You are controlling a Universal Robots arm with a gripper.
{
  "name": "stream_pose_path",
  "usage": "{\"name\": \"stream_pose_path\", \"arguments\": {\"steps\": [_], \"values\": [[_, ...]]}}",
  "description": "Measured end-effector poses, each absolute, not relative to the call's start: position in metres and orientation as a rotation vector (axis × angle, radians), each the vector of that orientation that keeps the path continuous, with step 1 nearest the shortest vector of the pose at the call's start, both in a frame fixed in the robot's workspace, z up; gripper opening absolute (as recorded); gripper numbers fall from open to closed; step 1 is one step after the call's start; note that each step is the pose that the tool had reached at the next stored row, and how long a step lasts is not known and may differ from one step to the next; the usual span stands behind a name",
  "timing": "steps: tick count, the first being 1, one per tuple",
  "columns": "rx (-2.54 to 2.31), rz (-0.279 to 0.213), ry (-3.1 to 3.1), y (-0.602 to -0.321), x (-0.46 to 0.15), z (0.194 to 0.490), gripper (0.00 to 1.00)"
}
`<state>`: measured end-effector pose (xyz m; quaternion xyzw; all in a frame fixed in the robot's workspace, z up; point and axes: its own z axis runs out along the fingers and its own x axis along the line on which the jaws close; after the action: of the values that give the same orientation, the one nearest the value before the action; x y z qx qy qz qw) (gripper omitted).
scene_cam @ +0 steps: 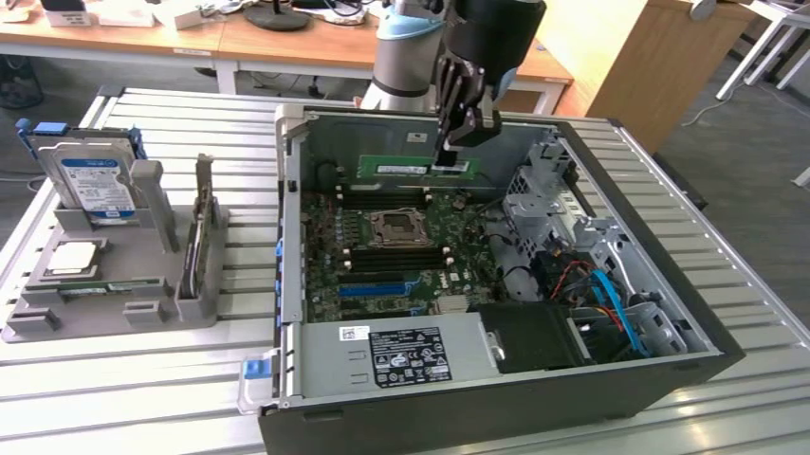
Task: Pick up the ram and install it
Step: 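Pick up the ram and move it above insertion slot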
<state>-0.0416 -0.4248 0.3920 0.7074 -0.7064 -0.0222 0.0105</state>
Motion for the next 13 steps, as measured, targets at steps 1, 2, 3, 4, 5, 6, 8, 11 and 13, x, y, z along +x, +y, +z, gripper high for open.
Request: {"name": "stream_pose_path", "arguments": {"steps": [1, 2, 3, 4, 5, 6, 8, 11, 13], "values": [[2.208, -0.069, -2.204, -0.425, -0.042, 0.390, 0.12], [2.208, -0.069, -2.204, -0.425, -0.042, 0.389, 0.12], [2.208, -0.069, -2.204, -0.425, -0.042, 0.387, 0.12], [2.208, -0.069, -2.204, -0.425, -0.042, 0.385, 0.12], [2.208, -0.069, -2.204, -0.425, -0.042, 0.383, 0.12], [2.208, -0.069, -2.204, -0.425, -0.042, 0.381, 0.12], [2.208, -0.069, -2.204, -0.425, -0.042, 0.378, 0.12], [2.208, -0.069, -2.204, -0.425, -0.042, 0.372, 0.12], [2.208, -0.069, -2.205, -0.425, -0.042, 0.368, 0.12]]}}
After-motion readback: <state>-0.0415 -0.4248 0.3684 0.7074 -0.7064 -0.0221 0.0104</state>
